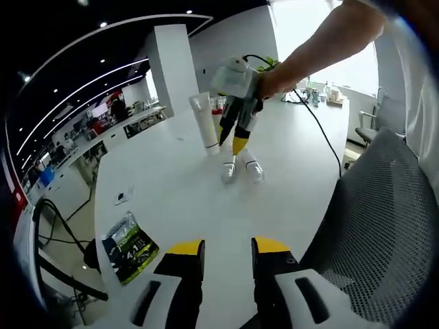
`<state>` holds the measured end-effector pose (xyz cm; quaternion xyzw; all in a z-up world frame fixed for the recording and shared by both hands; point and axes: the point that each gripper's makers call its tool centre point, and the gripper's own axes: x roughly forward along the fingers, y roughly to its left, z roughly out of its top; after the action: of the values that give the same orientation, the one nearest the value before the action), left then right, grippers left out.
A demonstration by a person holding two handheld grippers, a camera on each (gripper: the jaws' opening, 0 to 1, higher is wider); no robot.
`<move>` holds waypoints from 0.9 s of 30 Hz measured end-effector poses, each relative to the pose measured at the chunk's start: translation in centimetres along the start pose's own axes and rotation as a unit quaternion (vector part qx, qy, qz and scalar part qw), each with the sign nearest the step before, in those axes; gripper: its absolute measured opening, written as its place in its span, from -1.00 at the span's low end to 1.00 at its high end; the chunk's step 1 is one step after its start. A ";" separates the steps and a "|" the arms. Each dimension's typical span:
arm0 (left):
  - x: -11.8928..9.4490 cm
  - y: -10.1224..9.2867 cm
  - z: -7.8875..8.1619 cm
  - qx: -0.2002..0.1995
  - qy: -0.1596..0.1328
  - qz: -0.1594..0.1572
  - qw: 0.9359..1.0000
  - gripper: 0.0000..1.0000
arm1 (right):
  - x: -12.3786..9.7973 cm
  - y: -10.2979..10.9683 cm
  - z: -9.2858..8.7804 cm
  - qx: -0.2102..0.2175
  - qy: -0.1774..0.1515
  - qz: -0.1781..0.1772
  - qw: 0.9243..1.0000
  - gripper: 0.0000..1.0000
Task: Arrange the skincare products in the storage area until every visible bottle or jar stands upright without overlapping.
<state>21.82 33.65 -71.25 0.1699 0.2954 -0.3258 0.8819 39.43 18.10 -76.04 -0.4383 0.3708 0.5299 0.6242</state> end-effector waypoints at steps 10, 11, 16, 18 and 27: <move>0.1 0.2 0.1 -0.004 -0.002 0.004 1.000 -0.44 | 2.1 0.0 -1.7 -0.088 0.087 0.048 0.991 -0.31; 0.1 0.2 0.1 -0.006 -0.001 0.003 1.000 -0.44 | 2.4 -0.1 -1.7 -0.091 0.094 0.051 0.990 -0.31; 0.2 0.2 0.1 -0.006 0.001 0.002 1.000 -0.44 | 3.2 0.3 -1.2 -0.118 0.114 0.068 0.984 -0.40; 0.2 0.3 0.2 -0.008 -0.001 0.003 1.000 -0.44 | 3.6 0.6 -0.9 -0.130 0.118 0.072 0.982 -0.41; 0.3 -0.1 0.2 -0.004 0.000 -0.009 1.000 -0.44 | 4.4 1.8 -0.2 -0.175 0.106 0.099 0.974 -0.62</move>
<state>21.99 33.32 -71.27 0.1634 0.2987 -0.3326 0.8795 38.41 19.48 -80.42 -0.5555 0.3781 0.5963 0.4392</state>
